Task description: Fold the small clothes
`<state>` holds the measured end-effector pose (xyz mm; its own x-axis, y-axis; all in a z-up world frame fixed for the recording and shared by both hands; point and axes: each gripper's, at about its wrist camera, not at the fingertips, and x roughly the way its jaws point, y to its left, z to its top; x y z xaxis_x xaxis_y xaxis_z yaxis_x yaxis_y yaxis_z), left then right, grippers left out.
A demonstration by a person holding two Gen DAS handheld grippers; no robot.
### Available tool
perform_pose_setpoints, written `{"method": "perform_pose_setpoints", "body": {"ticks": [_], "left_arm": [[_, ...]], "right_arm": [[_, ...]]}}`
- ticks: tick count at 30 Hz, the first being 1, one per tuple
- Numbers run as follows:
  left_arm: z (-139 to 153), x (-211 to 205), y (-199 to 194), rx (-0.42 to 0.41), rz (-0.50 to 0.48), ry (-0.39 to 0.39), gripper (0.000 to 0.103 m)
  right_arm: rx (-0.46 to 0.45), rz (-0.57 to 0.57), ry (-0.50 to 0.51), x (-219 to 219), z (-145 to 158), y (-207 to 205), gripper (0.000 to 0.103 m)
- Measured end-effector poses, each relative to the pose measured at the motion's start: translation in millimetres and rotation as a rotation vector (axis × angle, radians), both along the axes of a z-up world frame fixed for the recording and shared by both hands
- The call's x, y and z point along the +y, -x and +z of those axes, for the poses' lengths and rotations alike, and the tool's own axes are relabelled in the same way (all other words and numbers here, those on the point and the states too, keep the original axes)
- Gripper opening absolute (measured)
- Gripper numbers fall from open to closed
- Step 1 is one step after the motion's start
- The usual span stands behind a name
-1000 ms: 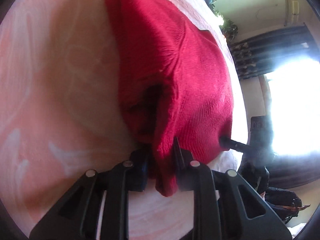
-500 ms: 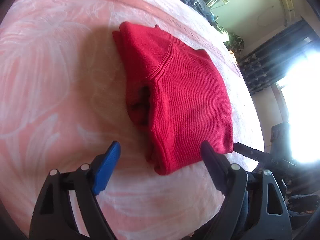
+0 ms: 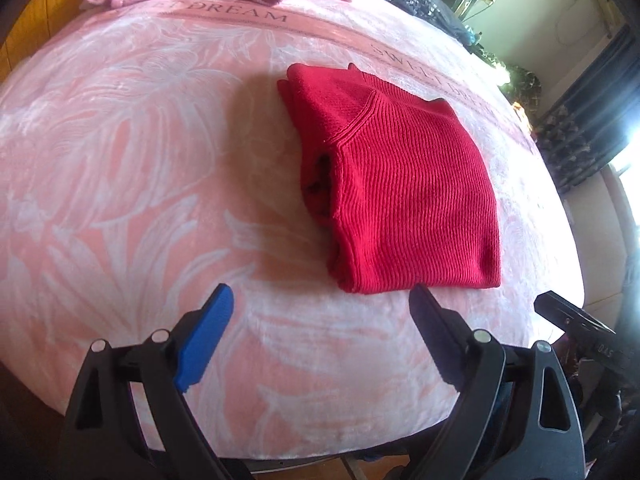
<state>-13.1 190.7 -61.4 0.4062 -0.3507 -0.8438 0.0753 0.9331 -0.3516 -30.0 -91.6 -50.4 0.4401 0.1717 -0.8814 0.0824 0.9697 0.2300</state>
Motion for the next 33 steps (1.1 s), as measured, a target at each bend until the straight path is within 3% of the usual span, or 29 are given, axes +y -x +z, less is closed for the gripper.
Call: {"method": "perform_pose_setpoints", "body": {"ticks": [13,22,33], "left_arm": [[36,-14,39,-0.084,0.008,-0.192,0.089],[55,-13,60,-0.113,0.007,-0.228,0.09],[70,-15,75,-0.147,0.011,-0.254,0.09]], "right_arm": [[-0.087,-0.03,0.116,15,31,31,0.099],[-0.128,-0.036,0.185,29,52,45,0.099],[-0.147,-0.019,0.191,38,67,53,0.099]]}}
